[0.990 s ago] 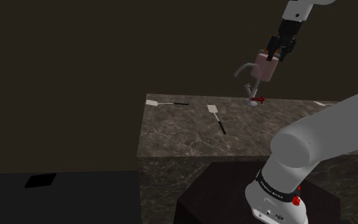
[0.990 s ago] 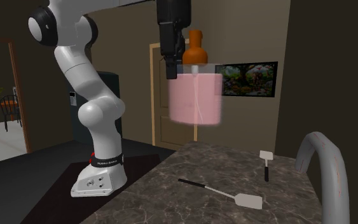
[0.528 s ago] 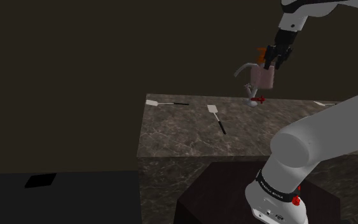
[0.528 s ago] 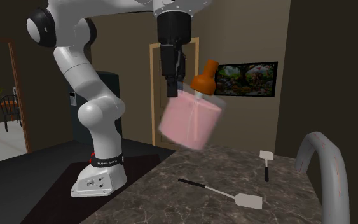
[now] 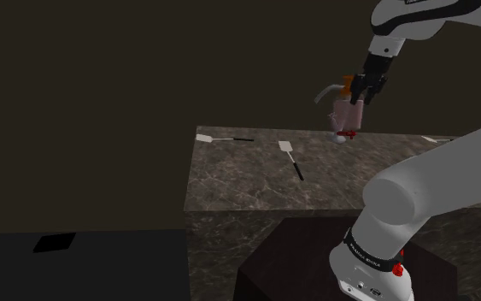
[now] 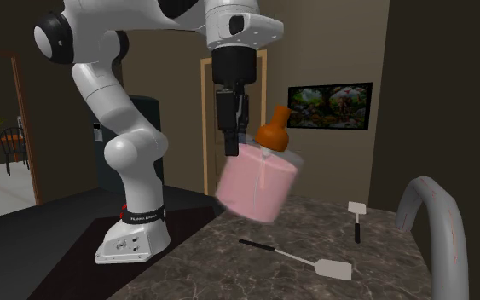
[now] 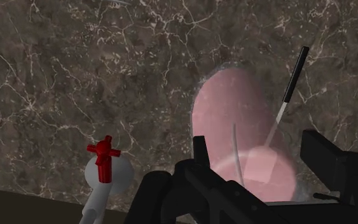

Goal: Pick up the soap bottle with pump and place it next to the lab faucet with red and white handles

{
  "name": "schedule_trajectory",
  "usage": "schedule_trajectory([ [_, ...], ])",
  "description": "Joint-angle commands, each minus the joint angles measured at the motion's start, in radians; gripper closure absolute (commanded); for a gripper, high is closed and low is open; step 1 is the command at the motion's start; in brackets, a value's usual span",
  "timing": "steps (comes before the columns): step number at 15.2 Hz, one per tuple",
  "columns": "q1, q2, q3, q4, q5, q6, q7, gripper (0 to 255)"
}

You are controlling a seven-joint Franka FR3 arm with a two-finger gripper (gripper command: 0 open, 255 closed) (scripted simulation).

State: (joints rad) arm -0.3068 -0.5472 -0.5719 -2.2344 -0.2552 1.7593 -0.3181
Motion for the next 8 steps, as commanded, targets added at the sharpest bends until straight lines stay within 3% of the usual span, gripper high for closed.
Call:
schedule_trajectory([
  [1, -0.003, -0.003, -0.005, -0.028, -0.005, 0.027, 0.001, 255],
  [8, -0.007, 0.006, -0.028, -0.113, -0.018, 0.121, 0.001, 255],
])
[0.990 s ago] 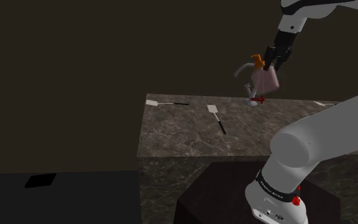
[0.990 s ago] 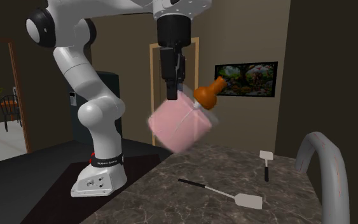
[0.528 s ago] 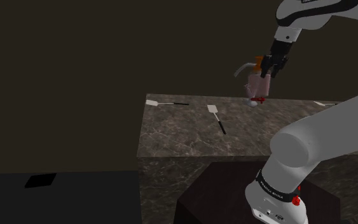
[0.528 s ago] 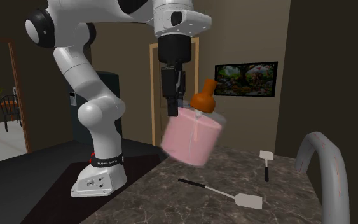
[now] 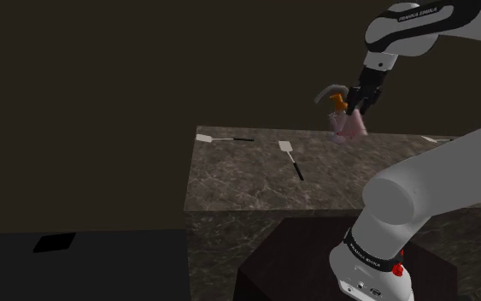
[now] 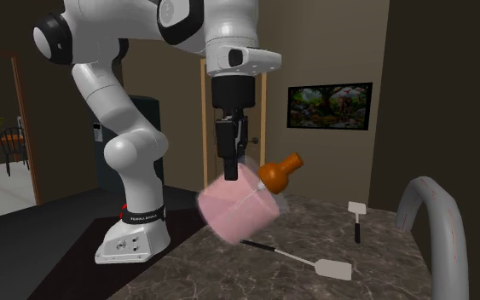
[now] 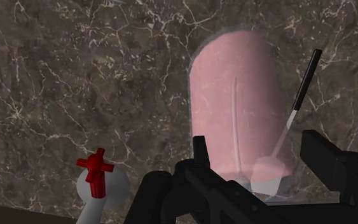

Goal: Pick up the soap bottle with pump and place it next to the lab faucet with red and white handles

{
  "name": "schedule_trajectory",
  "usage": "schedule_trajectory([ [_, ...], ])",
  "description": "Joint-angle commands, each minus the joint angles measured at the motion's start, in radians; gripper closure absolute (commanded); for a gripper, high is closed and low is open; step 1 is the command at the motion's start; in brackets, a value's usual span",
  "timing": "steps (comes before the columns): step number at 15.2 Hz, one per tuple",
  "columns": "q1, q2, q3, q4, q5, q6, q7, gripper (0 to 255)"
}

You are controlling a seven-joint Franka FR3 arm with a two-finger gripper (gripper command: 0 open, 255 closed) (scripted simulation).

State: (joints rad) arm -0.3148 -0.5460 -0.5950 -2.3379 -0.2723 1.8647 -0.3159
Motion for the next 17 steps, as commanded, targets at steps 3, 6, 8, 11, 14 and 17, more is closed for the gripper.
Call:
schedule_trajectory([
  [3, 0.000, 0.013, -0.016, -0.044, -0.006, 0.058, -0.002, 255],
  [6, -0.001, 0.024, -0.029, -0.076, -0.010, 0.100, -0.004, 255],
  [8, -0.001, 0.032, -0.037, -0.096, -0.013, 0.129, -0.005, 255],
  [11, 0.000, 0.047, -0.051, -0.125, -0.016, 0.173, -0.007, 255],
  [14, 0.002, 0.065, -0.065, -0.153, -0.018, 0.219, -0.011, 255],
  [17, 0.006, 0.086, -0.081, -0.179, -0.019, 0.265, -0.015, 255],
])
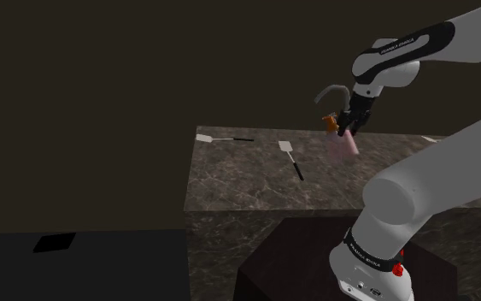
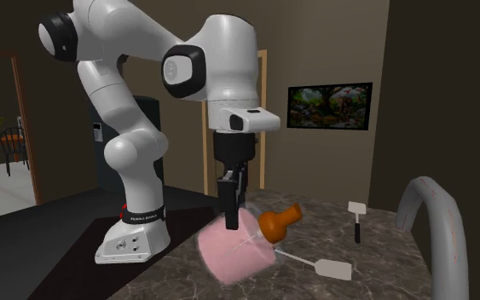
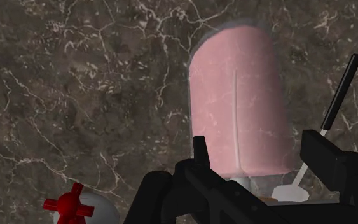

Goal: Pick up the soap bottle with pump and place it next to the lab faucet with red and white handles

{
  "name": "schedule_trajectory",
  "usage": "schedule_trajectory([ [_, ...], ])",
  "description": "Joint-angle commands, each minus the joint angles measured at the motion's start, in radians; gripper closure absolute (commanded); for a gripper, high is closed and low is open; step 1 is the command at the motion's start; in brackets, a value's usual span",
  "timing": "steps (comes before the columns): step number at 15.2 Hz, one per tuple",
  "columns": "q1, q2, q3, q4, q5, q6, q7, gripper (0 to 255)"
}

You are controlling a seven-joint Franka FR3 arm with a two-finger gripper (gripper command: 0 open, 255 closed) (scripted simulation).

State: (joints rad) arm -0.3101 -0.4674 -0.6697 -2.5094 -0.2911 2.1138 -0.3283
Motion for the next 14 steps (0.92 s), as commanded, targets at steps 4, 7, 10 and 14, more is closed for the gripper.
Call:
schedule_trajectory([
  [4, 0.007, 0.040, -0.028, -0.039, 0.002, 0.079, -0.011, 255],
  [7, 0.014, 0.069, -0.046, -0.061, 0.006, 0.129, -0.019, 255],
  [10, 0.025, 0.110, -0.069, -0.085, 0.017, 0.191, -0.032, 255],
  [14, 0.025, 0.110, -0.068, -0.085, 0.017, 0.191, -0.033, 255],
])
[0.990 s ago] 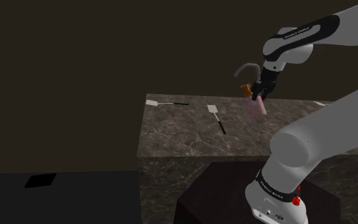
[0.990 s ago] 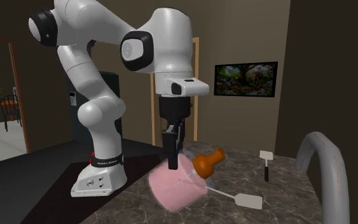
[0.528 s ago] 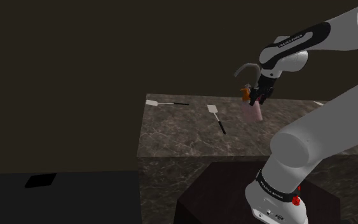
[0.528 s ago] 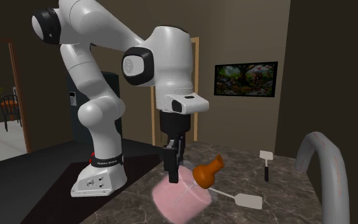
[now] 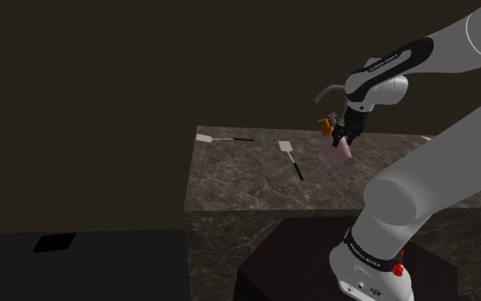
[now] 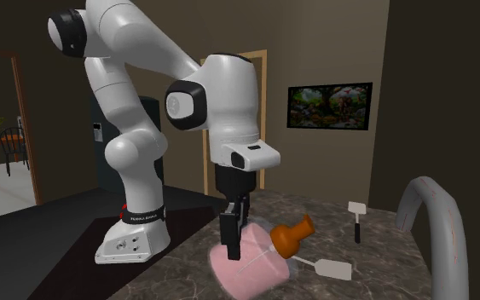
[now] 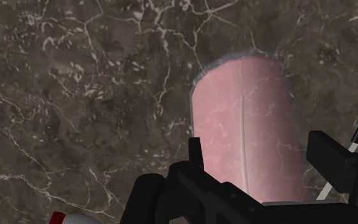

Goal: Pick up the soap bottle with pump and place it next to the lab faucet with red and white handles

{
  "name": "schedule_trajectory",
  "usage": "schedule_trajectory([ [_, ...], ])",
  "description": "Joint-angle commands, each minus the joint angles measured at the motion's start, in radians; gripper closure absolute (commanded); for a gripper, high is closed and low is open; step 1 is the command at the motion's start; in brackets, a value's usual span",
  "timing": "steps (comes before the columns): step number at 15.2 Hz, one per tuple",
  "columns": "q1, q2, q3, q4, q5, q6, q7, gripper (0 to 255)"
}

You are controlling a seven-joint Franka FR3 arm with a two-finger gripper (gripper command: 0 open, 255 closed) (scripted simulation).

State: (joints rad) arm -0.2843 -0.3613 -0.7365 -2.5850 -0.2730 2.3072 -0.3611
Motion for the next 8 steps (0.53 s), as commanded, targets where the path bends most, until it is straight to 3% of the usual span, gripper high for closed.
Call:
schedule_trajectory([
  [1, -0.001, 0.004, -0.002, -0.010, -0.001, -0.002, 0.000, 255],
  [4, -0.001, 0.004, -0.001, -0.010, -0.001, -0.002, 0.000, 255],
  [5, -0.001, 0.005, -0.003, -0.006, 0.000, -0.004, -0.003, 0],
  [8, 0.001, 0.008, -0.003, -0.003, 0.003, -0.004, -0.003, 0],
])
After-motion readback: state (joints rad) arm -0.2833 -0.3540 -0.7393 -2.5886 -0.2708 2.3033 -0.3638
